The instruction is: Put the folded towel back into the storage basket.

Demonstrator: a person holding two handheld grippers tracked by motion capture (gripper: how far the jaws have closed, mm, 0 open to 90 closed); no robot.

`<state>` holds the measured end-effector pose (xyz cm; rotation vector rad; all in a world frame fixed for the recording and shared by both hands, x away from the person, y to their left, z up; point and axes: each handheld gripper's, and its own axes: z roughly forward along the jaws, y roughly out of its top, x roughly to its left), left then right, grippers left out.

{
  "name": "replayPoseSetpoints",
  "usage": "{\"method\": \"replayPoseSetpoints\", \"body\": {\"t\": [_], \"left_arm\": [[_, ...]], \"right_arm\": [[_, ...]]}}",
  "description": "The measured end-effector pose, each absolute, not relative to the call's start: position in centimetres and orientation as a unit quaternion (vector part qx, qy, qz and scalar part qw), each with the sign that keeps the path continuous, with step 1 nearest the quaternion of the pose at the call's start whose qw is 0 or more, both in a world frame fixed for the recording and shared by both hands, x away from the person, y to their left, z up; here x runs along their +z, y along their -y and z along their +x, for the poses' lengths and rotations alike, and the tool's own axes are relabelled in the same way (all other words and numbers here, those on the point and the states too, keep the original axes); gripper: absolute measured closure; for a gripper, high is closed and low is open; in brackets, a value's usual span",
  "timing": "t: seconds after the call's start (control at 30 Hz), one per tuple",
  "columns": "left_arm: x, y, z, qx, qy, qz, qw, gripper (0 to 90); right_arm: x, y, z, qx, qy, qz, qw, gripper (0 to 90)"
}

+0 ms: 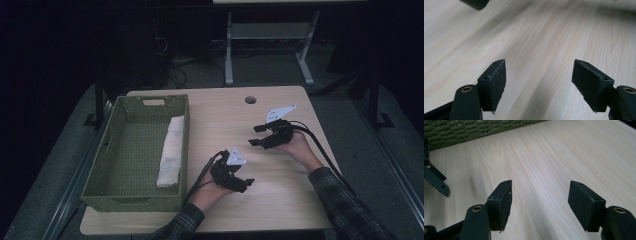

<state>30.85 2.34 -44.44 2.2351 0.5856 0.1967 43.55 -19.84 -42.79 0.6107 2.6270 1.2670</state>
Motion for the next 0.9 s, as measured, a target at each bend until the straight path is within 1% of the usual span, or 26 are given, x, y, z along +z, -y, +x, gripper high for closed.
{"method": "replayPoseSetpoints", "body": {"t": [0.3,0.53,0.67,0.9], "left_arm": [[-46.3,-2.4,31.0,0.093,-0.228,0.892,0.378,27.1],[-47.1,-2.5,31.1,0.093,-0.235,0.890,0.379,27.0],[-47.4,-2.5,31.2,0.097,-0.232,0.895,0.368,27.0],[-47.5,-2.6,31.1,0.100,-0.234,0.892,0.373,26.3]], "right_arm": [[-45.8,20.6,42.5,0.415,-0.879,0.222,0.074,34.7],[-48.0,20.9,42.0,0.406,-0.882,0.230,0.071,33.7],[-48.1,20.9,42.0,0.407,-0.882,0.228,0.073,33.2],[-48.1,21.0,41.9,0.407,-0.881,0.229,0.073,32.0]]}}
